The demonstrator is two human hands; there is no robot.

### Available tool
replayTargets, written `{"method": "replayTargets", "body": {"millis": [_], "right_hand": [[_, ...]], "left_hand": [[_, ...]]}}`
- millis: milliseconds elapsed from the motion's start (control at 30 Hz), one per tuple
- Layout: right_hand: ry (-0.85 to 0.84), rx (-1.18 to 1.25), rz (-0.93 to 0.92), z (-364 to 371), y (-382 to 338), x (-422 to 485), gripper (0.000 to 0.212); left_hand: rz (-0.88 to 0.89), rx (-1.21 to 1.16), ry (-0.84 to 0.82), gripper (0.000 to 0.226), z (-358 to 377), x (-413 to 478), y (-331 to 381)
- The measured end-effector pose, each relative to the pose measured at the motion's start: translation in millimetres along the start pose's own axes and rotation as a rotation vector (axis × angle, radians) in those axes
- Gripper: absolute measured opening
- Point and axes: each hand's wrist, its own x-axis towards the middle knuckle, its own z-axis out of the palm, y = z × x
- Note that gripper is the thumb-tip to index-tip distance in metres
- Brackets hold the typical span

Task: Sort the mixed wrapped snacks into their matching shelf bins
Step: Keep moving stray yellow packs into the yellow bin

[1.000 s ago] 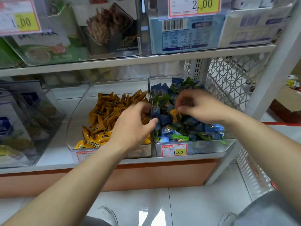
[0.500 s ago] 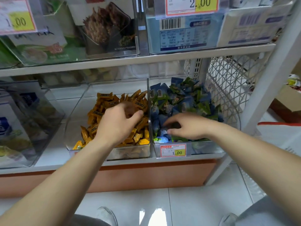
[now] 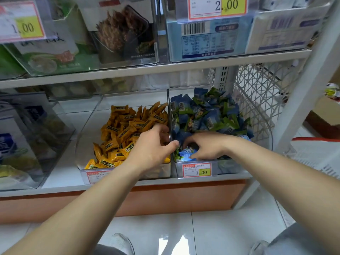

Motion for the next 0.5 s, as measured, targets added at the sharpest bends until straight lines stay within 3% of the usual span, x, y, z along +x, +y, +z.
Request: {"method": "replayTargets", "body": {"millis": [300,400,500], "right_hand": [[0.154,0.19,-0.05,-9,9,-4,0.024],[0.361,0.332,-0.038,-27,17,-15,0.024],[0.674,0.413,-0.018,-43,31,-30,0.022]], "left_hand": [[-0.02,-0.03,0.002,0.052,3,1,-1],[-0.01,-0.035,-0.008,0.053,1,3,-3],[-0.001,-0.032,-0.006,0.053,1,4,-4]]}}
